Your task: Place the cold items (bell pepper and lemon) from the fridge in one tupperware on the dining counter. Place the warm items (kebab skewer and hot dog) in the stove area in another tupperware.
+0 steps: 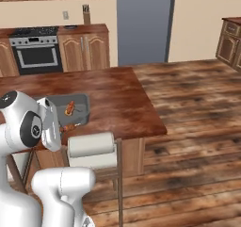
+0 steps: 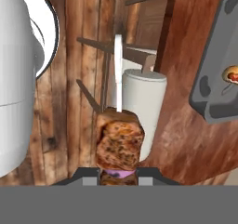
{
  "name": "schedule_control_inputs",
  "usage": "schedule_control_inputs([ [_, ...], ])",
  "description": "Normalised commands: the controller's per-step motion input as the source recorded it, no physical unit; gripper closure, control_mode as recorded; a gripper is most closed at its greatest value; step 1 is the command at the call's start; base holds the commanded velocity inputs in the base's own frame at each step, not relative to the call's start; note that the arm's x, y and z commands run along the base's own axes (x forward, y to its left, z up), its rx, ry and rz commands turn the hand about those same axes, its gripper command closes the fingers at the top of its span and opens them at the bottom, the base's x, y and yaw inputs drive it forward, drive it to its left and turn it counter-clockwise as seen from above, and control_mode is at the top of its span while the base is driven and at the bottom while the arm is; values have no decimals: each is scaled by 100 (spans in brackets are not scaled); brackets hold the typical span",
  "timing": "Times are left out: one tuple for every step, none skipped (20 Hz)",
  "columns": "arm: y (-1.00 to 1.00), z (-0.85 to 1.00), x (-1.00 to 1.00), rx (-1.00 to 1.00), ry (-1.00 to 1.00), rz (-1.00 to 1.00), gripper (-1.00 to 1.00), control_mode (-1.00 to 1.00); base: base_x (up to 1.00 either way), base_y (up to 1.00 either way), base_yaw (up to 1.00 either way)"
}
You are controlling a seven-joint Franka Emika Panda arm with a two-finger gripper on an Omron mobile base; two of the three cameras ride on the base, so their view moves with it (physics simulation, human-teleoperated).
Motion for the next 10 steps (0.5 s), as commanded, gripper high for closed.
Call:
schedule_control_inputs([
  [0, 0, 0, 0, 0, 0, 100, 100, 47, 46, -14],
  [0, 0, 0, 0, 0, 0, 100, 100, 34, 54, -15],
  [0, 0, 0, 0, 0, 0, 100, 100, 28, 48, -15],
  [0, 0, 0, 0, 0, 0, 100, 100, 16, 46, -17],
  [0, 0, 0, 0, 0, 0, 100, 100, 15, 52, -19],
  [0, 0, 0, 0, 0, 0, 100, 100, 19, 51, -19],
  [0, 0, 0, 0, 0, 0, 100, 100, 20, 49, -19],
  [0, 0, 0, 0, 0, 0, 100, 100, 17, 46, -19],
  [0, 0, 0, 0, 0, 0, 100, 100, 20, 47, -18],
  [0, 0, 0, 0, 0, 0, 100, 100, 30, 50, -17],
])
